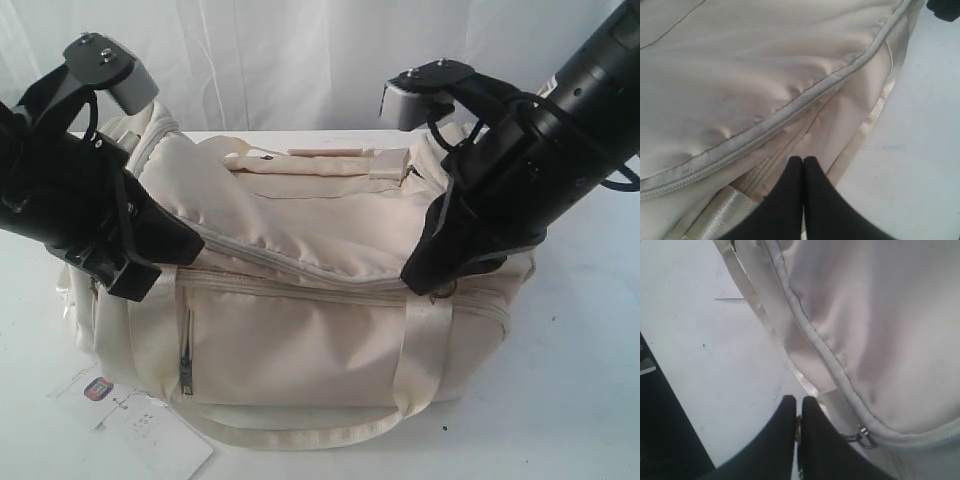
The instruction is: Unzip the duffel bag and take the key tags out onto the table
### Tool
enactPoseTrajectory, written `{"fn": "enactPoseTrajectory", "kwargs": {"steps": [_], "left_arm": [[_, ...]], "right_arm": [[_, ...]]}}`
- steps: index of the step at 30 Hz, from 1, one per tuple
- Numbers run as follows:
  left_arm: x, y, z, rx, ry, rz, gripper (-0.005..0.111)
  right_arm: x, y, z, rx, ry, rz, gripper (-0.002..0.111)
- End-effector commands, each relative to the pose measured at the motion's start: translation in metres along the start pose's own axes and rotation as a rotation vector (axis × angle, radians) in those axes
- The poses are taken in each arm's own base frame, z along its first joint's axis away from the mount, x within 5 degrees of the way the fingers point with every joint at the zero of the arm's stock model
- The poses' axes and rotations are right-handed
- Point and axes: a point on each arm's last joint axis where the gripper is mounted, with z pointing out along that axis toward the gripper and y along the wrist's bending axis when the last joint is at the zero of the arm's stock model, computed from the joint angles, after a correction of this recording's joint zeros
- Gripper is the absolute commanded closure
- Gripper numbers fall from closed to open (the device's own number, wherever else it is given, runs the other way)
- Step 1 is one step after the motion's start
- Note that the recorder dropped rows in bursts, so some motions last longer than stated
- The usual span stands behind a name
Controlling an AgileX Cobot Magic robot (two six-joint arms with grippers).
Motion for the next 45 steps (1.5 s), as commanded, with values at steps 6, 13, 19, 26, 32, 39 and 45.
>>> {"fn": "enactPoseTrajectory", "kwargs": {"steps": [6, 13, 19, 26, 32, 39, 45], "left_arm": [[0.002, -0.003, 0.001, 0.023, 0.007, -0.010, 0.107], [-0.002, -0.003, -0.003, 0.007, -0.024, -0.003, 0.107], [-0.029, -0.013, -0.033, 0.028, -0.165, -0.006, 0.107], [-0.041, -0.052, -0.052, 0.314, -0.289, 0.012, 0.107], [-0.039, -0.111, 0.000, 0.268, -0.304, 0.008, 0.107], [-0.022, -0.117, 0.100, 0.114, -0.071, 0.013, 0.099], [-0.032, -0.114, 0.113, 0.084, -0.192, -0.004, 0.050]], "right_arm": [[-0.009, -0.004, 0.006, -0.002, -0.070, 0.019, 0.050], [-0.028, 0.003, -0.028, 0.052, -0.181, 0.004, 0.047], [-0.029, 0.006, -0.080, 0.294, -0.231, 0.085, 0.047], [-0.013, -0.005, -0.108, 0.471, -0.242, 0.122, 0.054], [-0.001, -0.027, -0.120, 0.501, -0.267, 0.232, 0.054], [-0.001, -0.023, -0.116, 0.448, -0.264, 0.248, 0.054], [0.001, -0.033, -0.100, 0.450, -0.266, 0.262, 0.054]]}}
